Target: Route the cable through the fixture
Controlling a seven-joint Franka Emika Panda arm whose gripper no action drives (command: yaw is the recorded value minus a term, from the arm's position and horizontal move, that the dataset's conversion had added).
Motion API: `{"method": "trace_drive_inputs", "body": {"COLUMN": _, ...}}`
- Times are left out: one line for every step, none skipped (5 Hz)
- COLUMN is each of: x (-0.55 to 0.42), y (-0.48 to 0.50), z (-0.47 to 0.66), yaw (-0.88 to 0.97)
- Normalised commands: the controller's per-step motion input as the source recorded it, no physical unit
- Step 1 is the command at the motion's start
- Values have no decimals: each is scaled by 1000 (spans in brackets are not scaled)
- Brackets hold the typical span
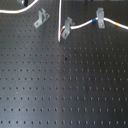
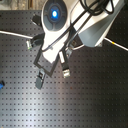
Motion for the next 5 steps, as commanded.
{"method": "trace_drive_inputs", "body": {"x": -278, "y": -49, "z": 298, "yaw": -60}}
{"method": "trace_drive_inputs", "body": {"x": -563, "y": -191, "z": 372, "yaw": 0}}
{"method": "trace_drive_inputs", "body": {"x": -588, "y": -90, "z": 279, "yaw": 91}}
{"method": "trace_drive_inputs", "body": {"x": -530, "y": 93, "z": 364, "yaw": 166}}
{"method": "trace_drive_inputs", "body": {"x": -439, "y": 37, "z": 325, "yaw": 311}}
